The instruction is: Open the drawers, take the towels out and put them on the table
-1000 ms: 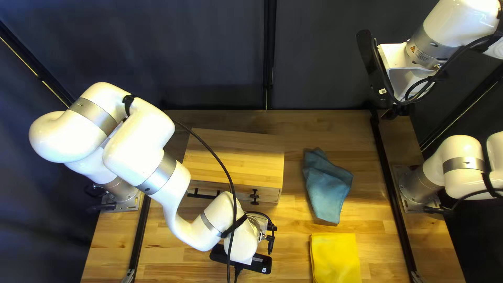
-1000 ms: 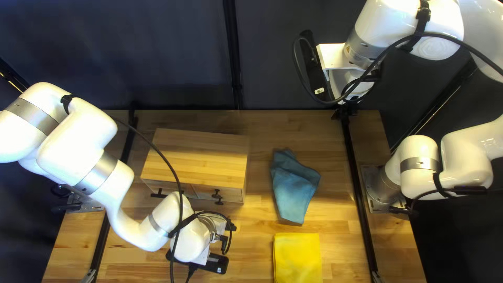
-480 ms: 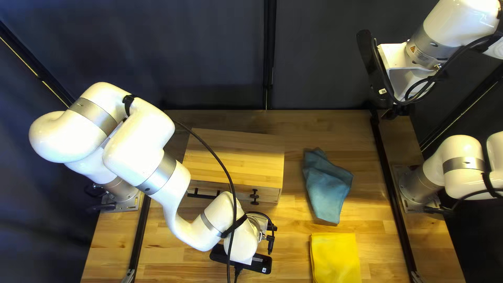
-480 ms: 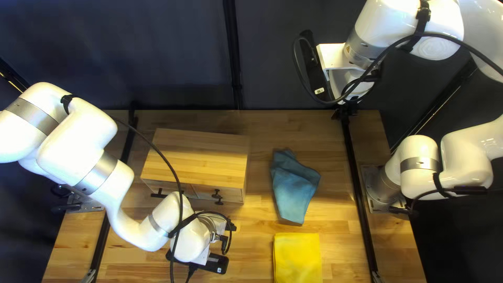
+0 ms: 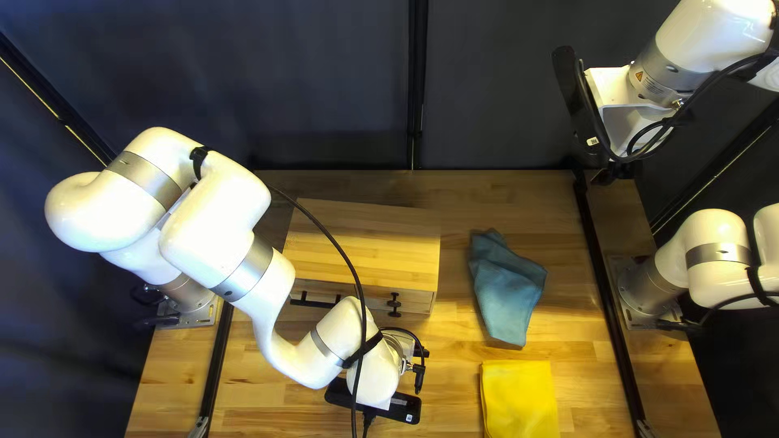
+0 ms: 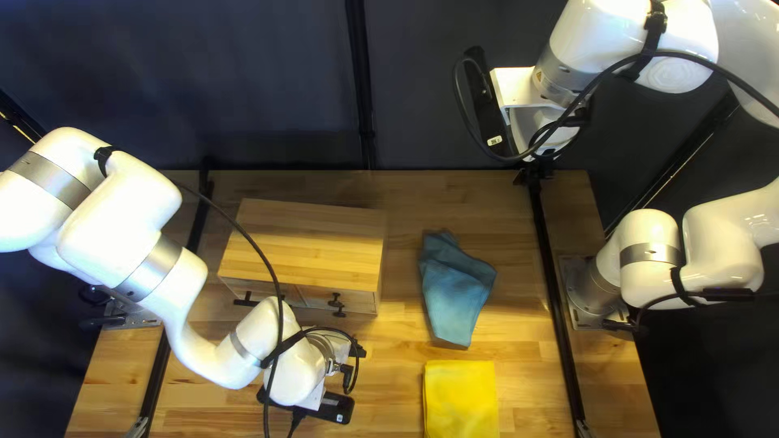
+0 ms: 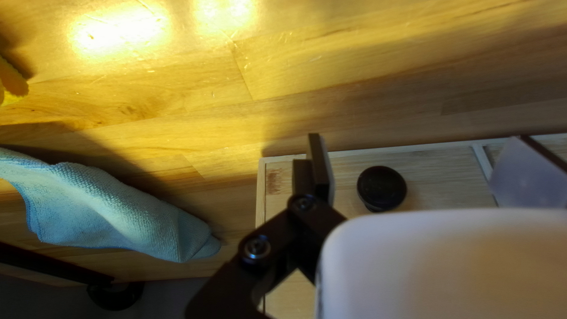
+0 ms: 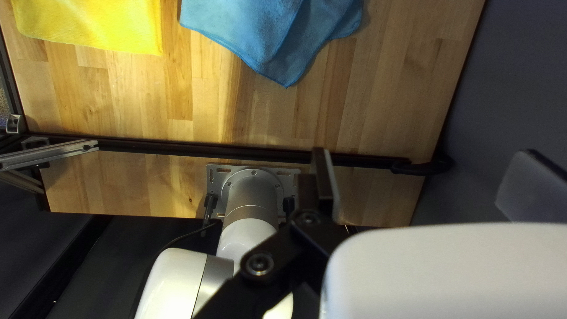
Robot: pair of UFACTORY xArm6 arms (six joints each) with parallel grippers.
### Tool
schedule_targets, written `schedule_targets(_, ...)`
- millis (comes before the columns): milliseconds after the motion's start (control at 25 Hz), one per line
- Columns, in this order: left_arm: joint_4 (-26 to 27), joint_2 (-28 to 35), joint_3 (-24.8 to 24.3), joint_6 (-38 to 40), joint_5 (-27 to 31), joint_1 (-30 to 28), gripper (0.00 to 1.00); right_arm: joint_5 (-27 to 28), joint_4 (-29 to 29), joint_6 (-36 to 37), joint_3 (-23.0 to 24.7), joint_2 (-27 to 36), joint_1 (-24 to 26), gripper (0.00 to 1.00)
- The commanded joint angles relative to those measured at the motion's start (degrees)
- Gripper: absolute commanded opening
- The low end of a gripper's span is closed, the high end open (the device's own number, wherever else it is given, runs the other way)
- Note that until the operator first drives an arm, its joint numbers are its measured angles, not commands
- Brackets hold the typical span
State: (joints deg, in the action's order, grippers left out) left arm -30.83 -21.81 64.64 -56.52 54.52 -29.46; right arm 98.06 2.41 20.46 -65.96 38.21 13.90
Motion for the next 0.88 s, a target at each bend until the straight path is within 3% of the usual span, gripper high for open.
schedule_targets(40, 0.0, 0.0, 0.0, 0.0, 0.0, 0.0, 1.0, 0.0, 0.0, 0.0, 0.0, 0.0, 0.0, 1.0)
schedule_targets(480, 0.8, -1.6, 3.4, -1.0, 1.5, -0.8, 1.0, 0.0, 0.0, 0.0, 0.0, 0.0, 0.0, 1.0)
schedule_targets(880, -0.8, -1.9, 2.5, 0.6, 2.3, -1.3, 1.0, 0.0, 0.0, 0.0, 0.0, 0.0, 0.0, 1.0)
